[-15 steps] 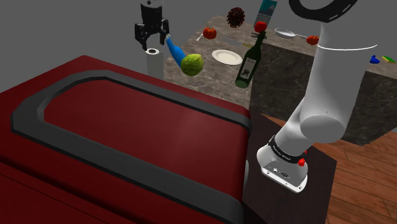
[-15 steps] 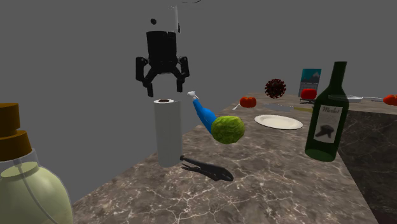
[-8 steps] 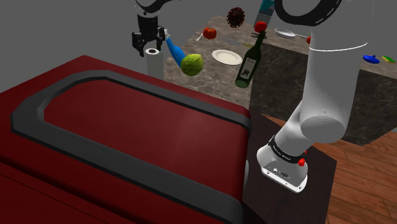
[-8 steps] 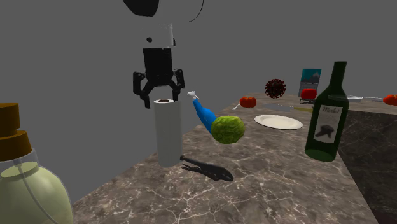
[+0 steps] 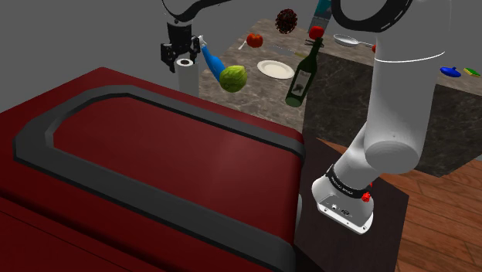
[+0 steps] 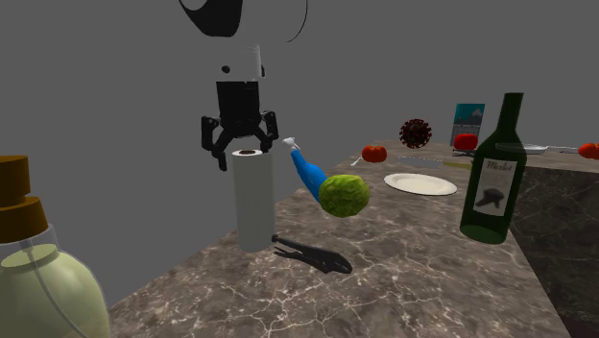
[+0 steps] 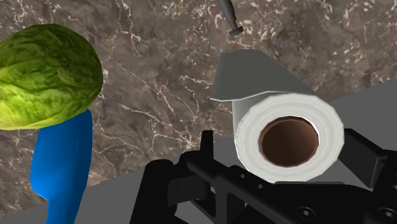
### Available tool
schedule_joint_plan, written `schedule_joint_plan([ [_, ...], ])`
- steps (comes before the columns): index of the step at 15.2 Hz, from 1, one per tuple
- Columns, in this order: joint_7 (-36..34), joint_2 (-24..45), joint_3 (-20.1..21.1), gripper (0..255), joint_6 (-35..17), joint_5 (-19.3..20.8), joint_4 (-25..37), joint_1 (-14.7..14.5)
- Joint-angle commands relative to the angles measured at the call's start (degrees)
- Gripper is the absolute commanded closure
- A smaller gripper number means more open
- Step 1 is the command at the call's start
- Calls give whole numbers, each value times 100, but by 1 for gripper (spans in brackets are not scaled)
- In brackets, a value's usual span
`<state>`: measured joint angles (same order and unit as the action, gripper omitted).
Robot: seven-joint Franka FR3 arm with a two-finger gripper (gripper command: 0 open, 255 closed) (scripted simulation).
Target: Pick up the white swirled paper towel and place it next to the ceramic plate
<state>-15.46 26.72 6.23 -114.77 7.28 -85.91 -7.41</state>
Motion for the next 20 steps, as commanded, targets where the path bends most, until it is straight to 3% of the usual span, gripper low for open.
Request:
schedule_joint_plan([
  [1, 0, 0, 0, 0, 0, 0, 0, 0],
  [2, 0, 0, 0, 255, 0, 0, 0, 0],
  [11, 0, 0, 0, 255, -1, 0, -1, 0],
  [20, 57, -127, 15, 255, 625, -36, 501, -8],
])
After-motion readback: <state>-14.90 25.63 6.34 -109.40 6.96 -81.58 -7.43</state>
